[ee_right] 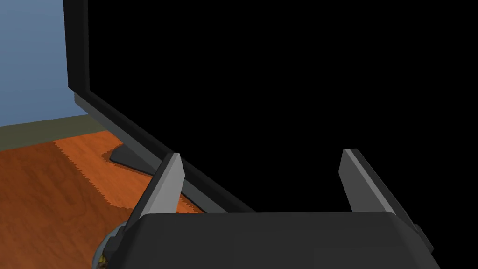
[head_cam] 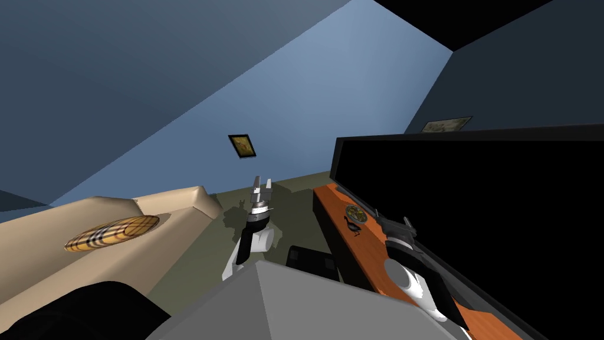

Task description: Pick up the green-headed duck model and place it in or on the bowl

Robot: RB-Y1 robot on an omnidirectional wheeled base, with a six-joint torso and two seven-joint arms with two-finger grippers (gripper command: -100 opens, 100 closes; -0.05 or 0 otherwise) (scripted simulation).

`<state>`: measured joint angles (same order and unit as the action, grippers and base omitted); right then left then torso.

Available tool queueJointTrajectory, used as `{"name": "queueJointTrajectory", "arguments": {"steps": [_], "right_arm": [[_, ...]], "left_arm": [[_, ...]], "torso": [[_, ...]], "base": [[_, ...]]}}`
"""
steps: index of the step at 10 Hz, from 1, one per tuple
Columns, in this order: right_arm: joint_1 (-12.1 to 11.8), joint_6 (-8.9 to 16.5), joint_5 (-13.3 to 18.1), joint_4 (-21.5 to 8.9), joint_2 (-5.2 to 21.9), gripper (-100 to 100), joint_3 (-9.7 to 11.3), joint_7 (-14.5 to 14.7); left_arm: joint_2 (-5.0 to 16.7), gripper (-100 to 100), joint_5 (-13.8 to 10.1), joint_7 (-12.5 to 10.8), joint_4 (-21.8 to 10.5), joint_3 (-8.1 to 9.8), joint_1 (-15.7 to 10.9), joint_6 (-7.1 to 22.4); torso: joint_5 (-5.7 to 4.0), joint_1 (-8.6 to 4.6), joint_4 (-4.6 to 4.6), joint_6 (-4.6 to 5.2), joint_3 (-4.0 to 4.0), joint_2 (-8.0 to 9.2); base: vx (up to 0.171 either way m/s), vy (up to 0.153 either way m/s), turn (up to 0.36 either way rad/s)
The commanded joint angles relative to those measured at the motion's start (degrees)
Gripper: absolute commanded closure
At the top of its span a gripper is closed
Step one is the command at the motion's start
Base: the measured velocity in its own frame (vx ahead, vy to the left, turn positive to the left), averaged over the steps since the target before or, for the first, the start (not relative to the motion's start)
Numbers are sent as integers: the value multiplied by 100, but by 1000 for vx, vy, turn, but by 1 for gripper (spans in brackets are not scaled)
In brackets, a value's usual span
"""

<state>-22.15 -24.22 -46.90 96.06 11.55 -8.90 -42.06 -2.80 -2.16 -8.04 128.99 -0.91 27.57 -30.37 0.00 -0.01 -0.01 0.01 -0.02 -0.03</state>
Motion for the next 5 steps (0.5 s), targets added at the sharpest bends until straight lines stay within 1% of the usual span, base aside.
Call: {"name": "queueJointTrajectory", "arguments": {"steps": [1,2,3,4,5], "right_arm": [[66,50,-286,-258,-14,-100,-62,-286],[66,50,-358,-258,-14,-100,-62,-337],[108,73,-577,-434,-32,-100,-97,-546],[149,96,-750,-600,-56,-100,-131,-693],[149,96,-813,-610,-56,-100,-131,-758]], "left_arm": [[0,0,0,0,0,0,0,0],[0,0,0,0,0,0,0,0],[0,0,0,0,0,0,0,0],[0,0,0,0,0,0,0,0],[0,0,0,0,0,0,0,0]], "torso": [[0,0,0,0,0,0],[0,0,0,0,0,-1],[0,0,0,2,0,-1],[0,0,0,1,-1,-1],[0,0,0,0,-1,-2]], "base": [[7,-3,122],[7,-4,54],[7,-3,88],[11,-4,132],[8,-5,42]]}}
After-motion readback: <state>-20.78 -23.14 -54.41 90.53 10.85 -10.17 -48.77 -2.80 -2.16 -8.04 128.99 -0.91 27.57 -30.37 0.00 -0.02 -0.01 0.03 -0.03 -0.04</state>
